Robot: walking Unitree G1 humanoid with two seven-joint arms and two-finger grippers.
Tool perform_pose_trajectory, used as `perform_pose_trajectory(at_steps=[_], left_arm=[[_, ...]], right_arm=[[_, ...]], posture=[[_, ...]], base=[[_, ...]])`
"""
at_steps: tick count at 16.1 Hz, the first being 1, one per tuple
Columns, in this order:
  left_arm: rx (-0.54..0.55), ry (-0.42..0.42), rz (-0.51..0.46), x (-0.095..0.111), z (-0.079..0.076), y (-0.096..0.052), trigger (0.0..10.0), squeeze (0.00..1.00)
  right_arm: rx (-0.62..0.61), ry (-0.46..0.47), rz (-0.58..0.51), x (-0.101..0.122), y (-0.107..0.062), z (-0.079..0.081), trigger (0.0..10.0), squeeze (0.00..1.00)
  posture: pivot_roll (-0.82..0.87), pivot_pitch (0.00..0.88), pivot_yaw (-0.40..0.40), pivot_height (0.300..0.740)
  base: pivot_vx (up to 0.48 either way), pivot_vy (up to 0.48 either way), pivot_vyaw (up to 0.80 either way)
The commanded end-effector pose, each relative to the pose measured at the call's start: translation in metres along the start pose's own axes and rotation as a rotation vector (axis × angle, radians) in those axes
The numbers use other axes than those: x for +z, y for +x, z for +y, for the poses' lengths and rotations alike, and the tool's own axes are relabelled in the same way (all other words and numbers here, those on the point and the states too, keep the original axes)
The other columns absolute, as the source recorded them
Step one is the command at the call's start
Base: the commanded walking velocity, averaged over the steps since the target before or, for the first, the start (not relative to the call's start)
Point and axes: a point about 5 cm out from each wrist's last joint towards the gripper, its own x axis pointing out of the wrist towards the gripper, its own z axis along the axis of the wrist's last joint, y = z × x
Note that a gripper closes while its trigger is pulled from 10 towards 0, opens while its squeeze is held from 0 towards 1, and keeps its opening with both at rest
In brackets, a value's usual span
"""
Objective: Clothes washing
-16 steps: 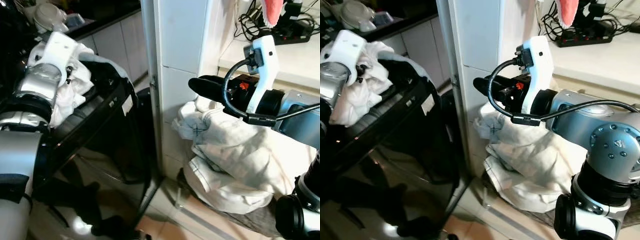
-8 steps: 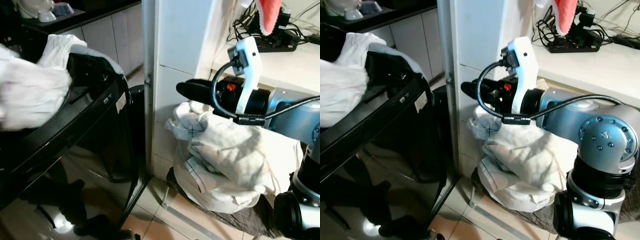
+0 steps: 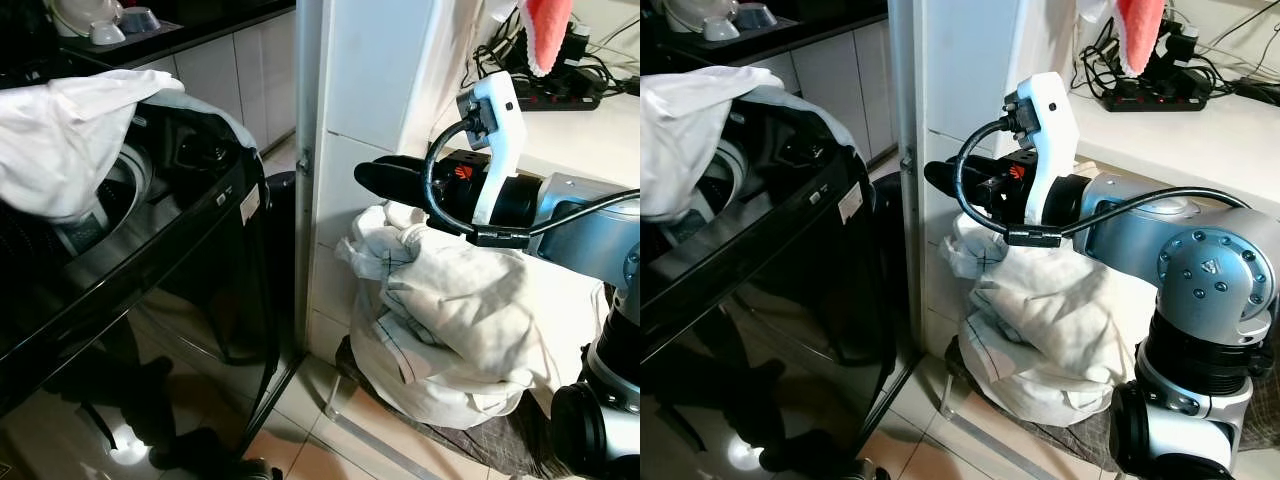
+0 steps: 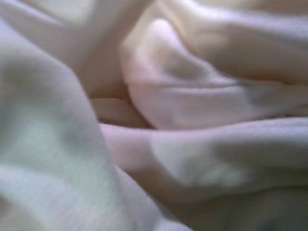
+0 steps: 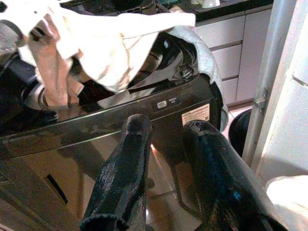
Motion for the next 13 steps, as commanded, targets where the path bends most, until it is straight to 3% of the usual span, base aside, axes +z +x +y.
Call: perform_pose_trajectory(at_steps=[1, 3, 4, 6, 8, 9, 10, 11, 13], left_arm=[[0.106, 0.006, 0.028, -0.01, 0.023, 0.004, 10.0, 0.0], [0.204, 0.014, 0.045, -0.023, 0.053, 0.007, 10.0, 0.0], [0.213, 0.02, 0.046, -0.025, 0.058, 0.008, 10.0, 0.0], [0.146, -0.022, 0.026, -0.02, 0.045, 0.005, 10.0, 0.0], [-0.185, -0.223, -0.037, 0.002, -0.019, -0.007, 10.0, 0.0], [-0.386, -0.277, -0.037, 0.008, -0.052, -0.016, 10.0, 0.0], [-0.546, -0.331, -0.035, 0.016, -0.076, -0.027, 10.0, 0.3], [-0.66, -0.352, -0.066, 0.025, -0.09, -0.037, 10.0, 1.0], [-0.848, -0.393, -0.127, 0.042, -0.102, -0.055, 10.0, 1.0]], right_arm=[[-0.01, -0.01, -0.01, 0.001, -0.003, -0.001, 10.0, 0.0], [-0.016, -0.012, -0.01, 0.002, -0.006, -0.002, 10.0, 0.0], [-0.019, -0.012, -0.01, 0.002, -0.006, -0.003, 10.0, 0.0], [-0.018, -0.011, -0.011, 0.001, -0.005, -0.004, 10.0, 0.0], [-0.006, -0.013, -0.011, 0.002, -0.002, -0.002, 10.0, 0.0], [-0.005, -0.015, -0.009, 0.002, -0.002, -0.002, 10.0, 0.0], [-0.007, -0.019, -0.007, 0.001, -0.002, -0.002, 10.0, 0.0], [-0.012, -0.022, -0.006, 0.001, -0.002, -0.002, 10.0, 0.0], [-0.017, -0.023, -0.009, 0.001, -0.004, -0.002, 10.0, 0.0]], posture=[[0.0, 0.0, 0.011, 0.74], [0.01, 0.0, 0.005, 0.74], [0.01, 0.0, 0.003, 0.74], [0.02, 0.0, 0.001, 0.74], [0.02, 0.0, -0.002, 0.74], [0.02, 0.0, 0.003, 0.74], [0.01, 0.0, 0.007, 0.74], [0.01, 0.0, 0.007, 0.74], [0.0, 0.0, 0.02, 0.74]], base=[[0.0, 0.0, 0.0], [0.0, 0.0, 0.0], [0.0, 0.0, 0.0], [0.0, 0.0, 0.0], [0.0, 0.0, 0.0], [0.0, 0.0, 0.0], [0.0, 0.0, 0.0], [0.0, 0.0, 0.0], [0.0, 0.0, 0.0]])
